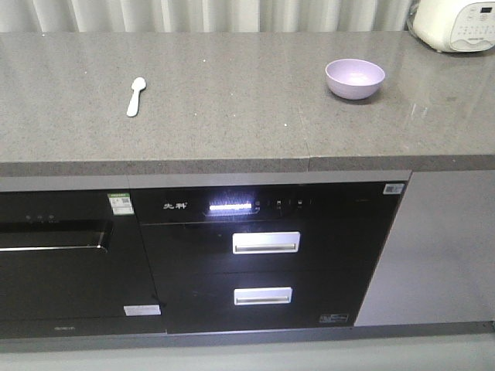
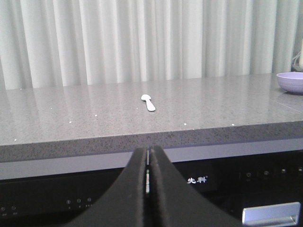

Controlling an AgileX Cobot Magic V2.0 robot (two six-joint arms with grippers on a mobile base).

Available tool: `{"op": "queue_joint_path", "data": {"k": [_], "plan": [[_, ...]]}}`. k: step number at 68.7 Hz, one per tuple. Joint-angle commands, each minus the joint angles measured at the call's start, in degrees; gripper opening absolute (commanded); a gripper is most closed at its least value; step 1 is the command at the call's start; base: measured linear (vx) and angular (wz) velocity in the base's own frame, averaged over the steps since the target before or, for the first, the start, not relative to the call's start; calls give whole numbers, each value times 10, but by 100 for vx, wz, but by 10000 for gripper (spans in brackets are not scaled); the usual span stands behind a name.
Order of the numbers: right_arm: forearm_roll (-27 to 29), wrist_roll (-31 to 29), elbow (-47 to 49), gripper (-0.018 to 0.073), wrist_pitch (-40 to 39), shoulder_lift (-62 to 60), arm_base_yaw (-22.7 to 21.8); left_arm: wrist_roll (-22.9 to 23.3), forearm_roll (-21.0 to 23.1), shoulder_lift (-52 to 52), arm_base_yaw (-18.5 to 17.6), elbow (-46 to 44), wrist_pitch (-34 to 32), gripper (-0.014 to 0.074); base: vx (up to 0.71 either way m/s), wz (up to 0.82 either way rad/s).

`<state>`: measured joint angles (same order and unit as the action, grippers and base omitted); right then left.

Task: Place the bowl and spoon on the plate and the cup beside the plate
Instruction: 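Position the base at the counter, grippers above spoon and bowl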

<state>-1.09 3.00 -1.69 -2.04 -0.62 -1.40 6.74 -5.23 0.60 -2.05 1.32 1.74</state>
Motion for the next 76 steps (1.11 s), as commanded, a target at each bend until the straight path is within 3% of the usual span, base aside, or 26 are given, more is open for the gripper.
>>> {"op": "queue_joint_path", "data": {"k": [1,76], "plan": [[-2,-4,-5,-11,-45,-5,-1,2,0,8,2,-10,-40,-6,26,3],[-2,-4,-5,-11,-45,-5,-1,2,0,8,2,-10,-40,-6,23,2]]}}
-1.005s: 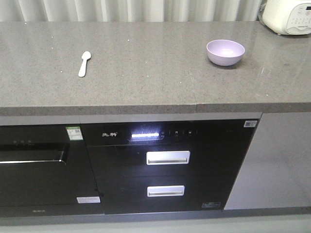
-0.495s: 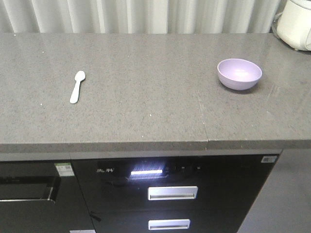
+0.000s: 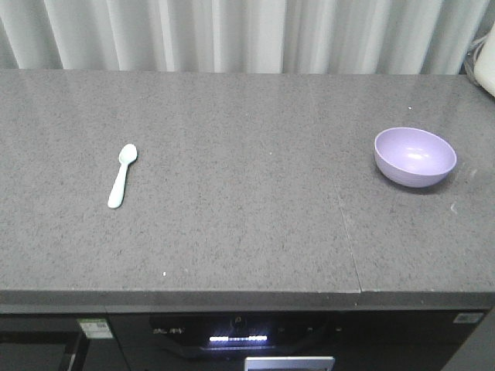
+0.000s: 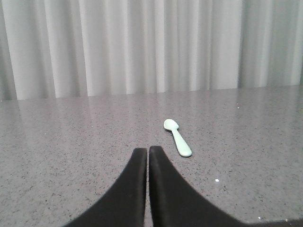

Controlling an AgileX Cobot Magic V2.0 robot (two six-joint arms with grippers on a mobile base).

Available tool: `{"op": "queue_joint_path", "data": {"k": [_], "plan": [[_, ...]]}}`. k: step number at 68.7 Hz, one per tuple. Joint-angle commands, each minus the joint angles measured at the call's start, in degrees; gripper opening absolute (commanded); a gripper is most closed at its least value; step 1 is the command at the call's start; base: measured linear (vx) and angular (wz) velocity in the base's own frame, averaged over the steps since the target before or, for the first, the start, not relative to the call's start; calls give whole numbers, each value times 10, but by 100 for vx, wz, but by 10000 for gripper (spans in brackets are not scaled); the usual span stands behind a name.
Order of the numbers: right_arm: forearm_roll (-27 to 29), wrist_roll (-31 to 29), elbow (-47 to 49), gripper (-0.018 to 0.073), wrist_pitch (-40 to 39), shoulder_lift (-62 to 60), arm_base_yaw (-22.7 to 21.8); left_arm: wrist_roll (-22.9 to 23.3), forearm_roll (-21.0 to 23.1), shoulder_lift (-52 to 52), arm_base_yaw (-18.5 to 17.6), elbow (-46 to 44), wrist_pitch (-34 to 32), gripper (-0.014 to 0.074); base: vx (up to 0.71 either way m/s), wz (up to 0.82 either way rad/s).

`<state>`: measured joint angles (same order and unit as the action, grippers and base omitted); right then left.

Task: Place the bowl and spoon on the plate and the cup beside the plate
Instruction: 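Position the base at the counter, grippers above spoon and bowl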

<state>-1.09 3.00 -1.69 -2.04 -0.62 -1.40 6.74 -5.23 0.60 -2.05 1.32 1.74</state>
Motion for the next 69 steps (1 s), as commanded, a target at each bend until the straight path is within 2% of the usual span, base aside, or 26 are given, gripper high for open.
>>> {"op": "queue_joint_path", "data": {"k": [1,69], "plan": [[-2,-4,-5,-11,-45,-5,-1,2,0,8,2,-10,-40,-6,17,1],[-2,-4,-5,-11,-45,-5,-1,2,0,8,2,-10,-40,-6,8,0]]}}
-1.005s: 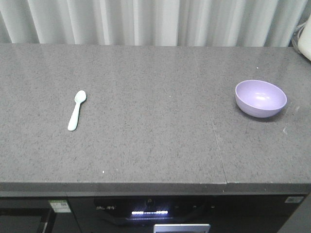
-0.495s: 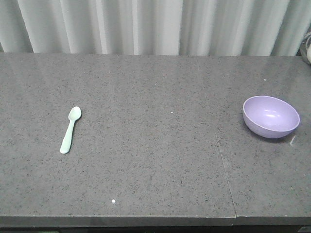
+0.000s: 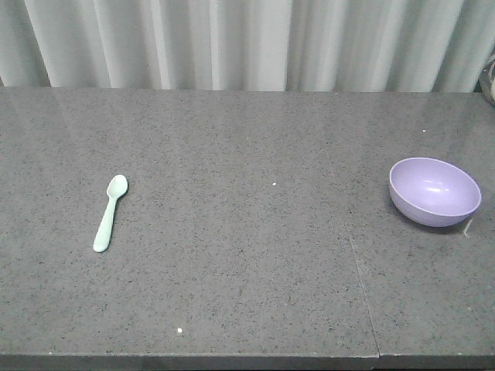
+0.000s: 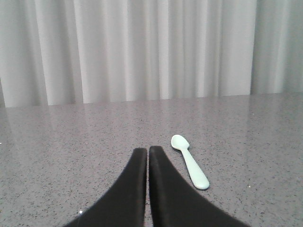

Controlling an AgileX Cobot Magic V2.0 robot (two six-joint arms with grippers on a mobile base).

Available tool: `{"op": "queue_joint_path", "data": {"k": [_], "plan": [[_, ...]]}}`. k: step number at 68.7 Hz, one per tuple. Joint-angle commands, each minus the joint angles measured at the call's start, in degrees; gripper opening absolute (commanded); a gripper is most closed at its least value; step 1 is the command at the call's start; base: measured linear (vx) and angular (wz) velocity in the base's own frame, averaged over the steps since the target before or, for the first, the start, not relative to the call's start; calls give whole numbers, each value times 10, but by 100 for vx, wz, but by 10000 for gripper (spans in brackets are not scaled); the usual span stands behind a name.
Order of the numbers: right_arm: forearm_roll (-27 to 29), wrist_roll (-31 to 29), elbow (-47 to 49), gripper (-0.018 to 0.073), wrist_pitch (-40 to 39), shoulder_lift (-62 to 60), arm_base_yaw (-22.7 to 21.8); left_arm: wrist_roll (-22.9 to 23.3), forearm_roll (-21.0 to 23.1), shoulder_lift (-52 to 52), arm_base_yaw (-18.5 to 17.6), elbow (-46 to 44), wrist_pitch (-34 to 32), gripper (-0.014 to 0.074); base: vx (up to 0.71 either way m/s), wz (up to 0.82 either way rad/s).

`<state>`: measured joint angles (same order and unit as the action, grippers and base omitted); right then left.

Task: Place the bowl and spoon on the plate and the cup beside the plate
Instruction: 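Position the base at the counter, grippers above spoon and bowl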

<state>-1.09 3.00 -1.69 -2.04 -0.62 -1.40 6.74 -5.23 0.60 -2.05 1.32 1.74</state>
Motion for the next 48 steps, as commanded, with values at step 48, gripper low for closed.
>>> {"op": "queue_joint_path", "data": {"k": [48], "plan": [[-2,-4,-5,-11,-45,-5,-1,2,0,8,2,-10,-40,-6,0,0]]}}
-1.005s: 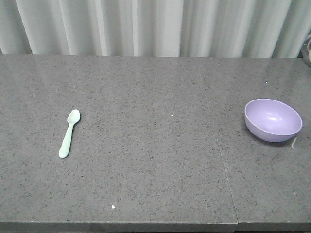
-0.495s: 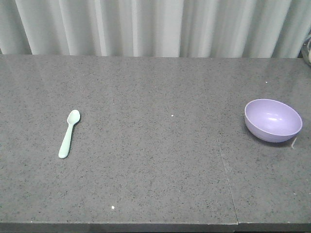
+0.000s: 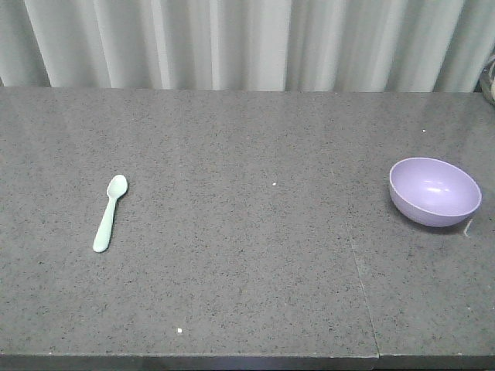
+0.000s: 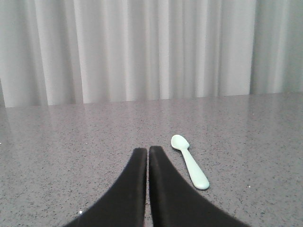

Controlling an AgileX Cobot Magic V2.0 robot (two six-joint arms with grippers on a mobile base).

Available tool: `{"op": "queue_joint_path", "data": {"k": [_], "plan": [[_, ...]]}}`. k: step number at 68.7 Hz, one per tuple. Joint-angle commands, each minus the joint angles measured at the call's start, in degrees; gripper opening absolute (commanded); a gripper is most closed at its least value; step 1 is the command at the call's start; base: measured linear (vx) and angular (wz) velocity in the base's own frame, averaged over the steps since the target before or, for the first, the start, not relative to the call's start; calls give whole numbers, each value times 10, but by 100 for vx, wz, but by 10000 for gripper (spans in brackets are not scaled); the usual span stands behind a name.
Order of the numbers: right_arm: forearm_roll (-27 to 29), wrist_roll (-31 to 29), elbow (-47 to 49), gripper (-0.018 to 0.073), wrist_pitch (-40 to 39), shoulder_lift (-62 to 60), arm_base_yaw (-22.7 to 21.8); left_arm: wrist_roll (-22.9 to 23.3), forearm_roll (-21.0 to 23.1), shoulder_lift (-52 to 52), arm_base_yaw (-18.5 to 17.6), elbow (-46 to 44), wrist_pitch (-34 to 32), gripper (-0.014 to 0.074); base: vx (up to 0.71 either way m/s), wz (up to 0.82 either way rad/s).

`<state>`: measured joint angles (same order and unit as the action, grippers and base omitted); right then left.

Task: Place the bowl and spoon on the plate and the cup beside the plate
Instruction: 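Position the base at the counter, grippers above spoon and bowl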

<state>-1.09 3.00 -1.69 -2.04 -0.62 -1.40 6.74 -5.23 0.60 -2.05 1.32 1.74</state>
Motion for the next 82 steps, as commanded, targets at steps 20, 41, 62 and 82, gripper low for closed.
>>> {"op": "queue_joint_path", "data": {"k": [20,41,62,82], "plan": [[-4,-7,-2,-11,-53,-5,-1,2,0,8,2,-14,-58,-6,0,0],[-4,-7,121,-11,50,55,-1,3,14,-26,2,-142,22,-6,0,0],[-34,-8,407,-11,328,271,-1,3,31,-267,2,-431,288,-6,0,0],[-34,-8,589,-11,527,462,-1,3,39,-461,2,-611,489,-6,0,0]]}}
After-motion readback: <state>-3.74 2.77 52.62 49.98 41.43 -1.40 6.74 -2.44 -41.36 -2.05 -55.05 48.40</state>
